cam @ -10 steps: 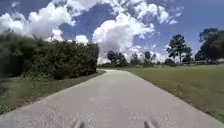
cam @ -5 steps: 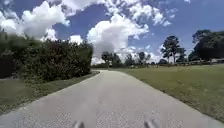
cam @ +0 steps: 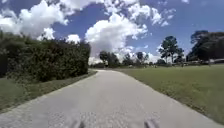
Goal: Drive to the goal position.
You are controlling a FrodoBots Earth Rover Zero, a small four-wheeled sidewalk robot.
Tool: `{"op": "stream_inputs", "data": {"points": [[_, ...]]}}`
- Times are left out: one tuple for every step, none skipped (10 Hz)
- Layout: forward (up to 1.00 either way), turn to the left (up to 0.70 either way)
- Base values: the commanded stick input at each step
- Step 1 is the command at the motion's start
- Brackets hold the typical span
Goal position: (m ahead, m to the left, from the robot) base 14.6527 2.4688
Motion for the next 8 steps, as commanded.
{"op": "stream_inputs", "data": {"points": [[0.50, 0.00], [0.50, 0.00], [0.50, 0.00], [0.50, 0.00], [0.50, 0.00], [0.50, 0.00], [0.50, 0.00], [0.50, 0.00]]}}
